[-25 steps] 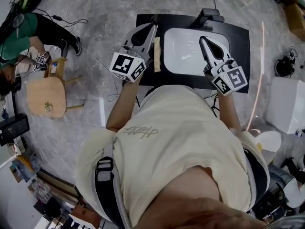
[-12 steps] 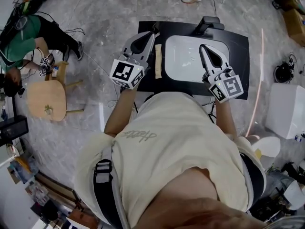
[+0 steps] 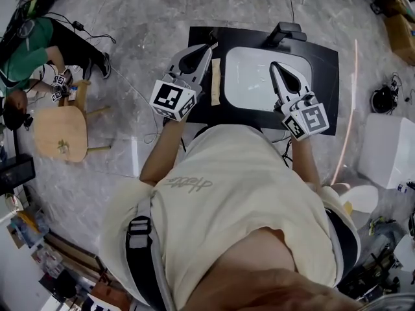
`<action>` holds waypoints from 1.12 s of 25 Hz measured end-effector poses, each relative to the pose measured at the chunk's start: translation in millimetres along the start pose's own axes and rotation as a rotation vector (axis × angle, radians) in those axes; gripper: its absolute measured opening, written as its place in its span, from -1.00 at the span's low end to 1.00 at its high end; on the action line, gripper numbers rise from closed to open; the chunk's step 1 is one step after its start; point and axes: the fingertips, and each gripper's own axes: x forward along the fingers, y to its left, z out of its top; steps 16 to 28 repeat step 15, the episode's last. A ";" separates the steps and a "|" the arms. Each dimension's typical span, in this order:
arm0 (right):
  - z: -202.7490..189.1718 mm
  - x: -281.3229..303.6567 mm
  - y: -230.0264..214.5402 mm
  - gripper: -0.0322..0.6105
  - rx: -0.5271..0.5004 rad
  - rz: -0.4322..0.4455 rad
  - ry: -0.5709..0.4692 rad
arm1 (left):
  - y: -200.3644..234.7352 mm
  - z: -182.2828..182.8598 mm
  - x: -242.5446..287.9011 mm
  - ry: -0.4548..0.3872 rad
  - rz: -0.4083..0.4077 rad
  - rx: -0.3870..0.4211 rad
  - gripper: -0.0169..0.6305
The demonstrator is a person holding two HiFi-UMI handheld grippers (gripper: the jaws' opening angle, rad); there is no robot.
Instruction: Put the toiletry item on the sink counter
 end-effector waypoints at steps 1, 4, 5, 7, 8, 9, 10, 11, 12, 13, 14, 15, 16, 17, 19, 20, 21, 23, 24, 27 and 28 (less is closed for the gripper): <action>-0.7 1.2 0.8 -0.92 0.000 0.004 0.002 | 0.2 -2.2 -0.1 0.001 -0.001 -0.004 -0.94; -2.6 3.3 2.9 -0.92 0.003 0.009 0.005 | -1.8 -5.7 0.6 0.002 -0.018 -0.009 -0.94; -3.7 3.4 3.7 -0.92 0.005 0.009 0.006 | -3.1 -6.2 0.4 0.002 -0.025 -0.006 -0.94; -5.5 3.1 4.7 -0.92 0.010 0.005 0.009 | -5.7 -7.7 -1.2 0.005 -0.034 -0.004 -0.94; -5.8 3.2 5.2 -0.92 0.011 0.004 0.011 | -6.0 -8.7 -2.5 0.008 -0.034 -0.004 -0.94; -5.7 4.0 6.0 -0.92 0.008 0.004 0.012 | -5.1 -9.8 -3.8 0.011 -0.031 -0.004 -0.94; -5.5 5.2 7.3 -0.92 0.005 0.007 0.012 | -3.0 -11.1 -5.1 0.014 -0.024 -0.005 -0.94; -5.5 6.6 8.8 -0.92 0.000 0.010 0.013 | -0.1 -12.7 -6.2 0.018 -0.015 -0.007 -0.94; -6.0 7.8 10.4 -0.92 -0.004 0.014 0.014 | 3.0 -14.7 -7.2 0.022 -0.006 -0.011 -0.94; -6.8 8.8 11.9 -0.92 -0.009 0.017 0.016 | 6.1 -17.0 -7.8 0.026 0.002 -0.017 -0.94; -7.9 9.5 13.3 -0.92 -0.013 0.019 0.018 | 8.9 -19.7 -8.3 0.031 0.008 -0.023 -0.94; -9.1 10.2 14.7 -0.92 -0.017 0.021 0.020 | 11.6 -22.5 -8.7 0.036 0.014 -0.030 -0.94; -9.1 10.2 14.7 -0.92 -0.017 0.021 0.020 | 11.6 -22.5 -8.7 0.036 0.014 -0.030 -0.94; -9.1 10.2 14.7 -0.92 -0.017 0.021 0.020 | 11.6 -22.5 -8.7 0.036 0.014 -0.030 -0.94; -9.1 10.2 14.7 -0.92 -0.017 0.021 0.020 | 11.6 -22.5 -8.7 0.036 0.014 -0.030 -0.94; -9.1 10.2 14.7 -0.92 -0.017 0.021 0.020 | 11.6 -22.5 -8.7 0.036 0.014 -0.030 -0.94; -9.1 10.2 14.7 -0.92 -0.017 0.021 0.020 | 11.6 -22.5 -8.7 0.036 0.014 -0.030 -0.94; -9.1 10.2 14.7 -0.92 -0.017 0.021 0.020 | 11.6 -22.5 -8.7 0.036 0.014 -0.030 -0.94; -9.1 10.2 14.7 -0.92 -0.017 0.021 0.020 | 11.6 -22.5 -8.7 0.036 0.014 -0.030 -0.94; -9.1 10.2 14.7 -0.92 -0.017 0.021 0.020 | 11.6 -22.5 -8.7 0.036 0.014 -0.030 -0.94; -9.1 10.2 14.7 -0.92 -0.017 0.021 0.020 | 11.6 -22.5 -8.7 0.036 0.014 -0.030 -0.94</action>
